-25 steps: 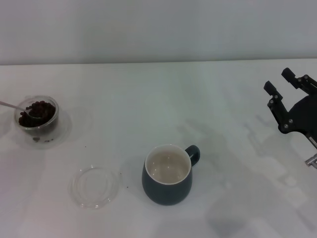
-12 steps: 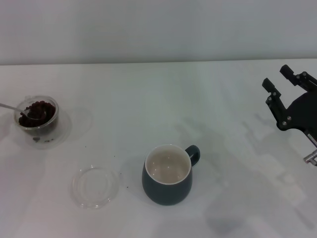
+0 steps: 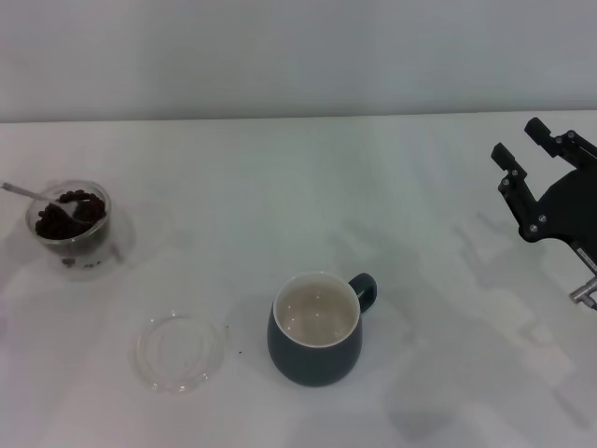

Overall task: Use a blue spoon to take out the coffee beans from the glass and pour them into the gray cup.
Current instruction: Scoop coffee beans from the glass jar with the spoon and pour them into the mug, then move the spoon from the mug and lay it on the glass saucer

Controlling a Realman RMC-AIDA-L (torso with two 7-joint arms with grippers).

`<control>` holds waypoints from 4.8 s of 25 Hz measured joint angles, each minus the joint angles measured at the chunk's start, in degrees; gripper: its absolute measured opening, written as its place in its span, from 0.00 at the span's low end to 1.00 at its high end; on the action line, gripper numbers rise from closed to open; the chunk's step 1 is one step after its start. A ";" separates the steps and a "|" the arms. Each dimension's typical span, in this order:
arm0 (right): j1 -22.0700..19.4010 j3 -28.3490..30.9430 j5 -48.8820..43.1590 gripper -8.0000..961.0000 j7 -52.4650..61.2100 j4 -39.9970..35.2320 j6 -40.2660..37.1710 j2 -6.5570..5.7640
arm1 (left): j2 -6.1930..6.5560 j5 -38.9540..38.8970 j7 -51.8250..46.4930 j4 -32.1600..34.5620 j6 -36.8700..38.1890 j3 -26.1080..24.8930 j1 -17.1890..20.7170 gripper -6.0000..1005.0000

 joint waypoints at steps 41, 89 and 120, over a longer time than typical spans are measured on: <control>0.37 0.06 0.55 0.45 -0.09 0.24 1.44 0.00 | -4.17 1.04 -2.05 -0.88 7.77 14.36 -8.15 0.13; -0.43 -0.30 0.18 0.46 -0.08 0.86 0.25 -0.18 | -2.39 3.15 7.69 4.53 9.95 18.55 -12.00 0.13; -0.04 2.44 1.60 0.46 -1.86 0.04 -0.56 -0.13 | -1.73 9.60 14.89 3.18 8.46 9.20 9.23 0.13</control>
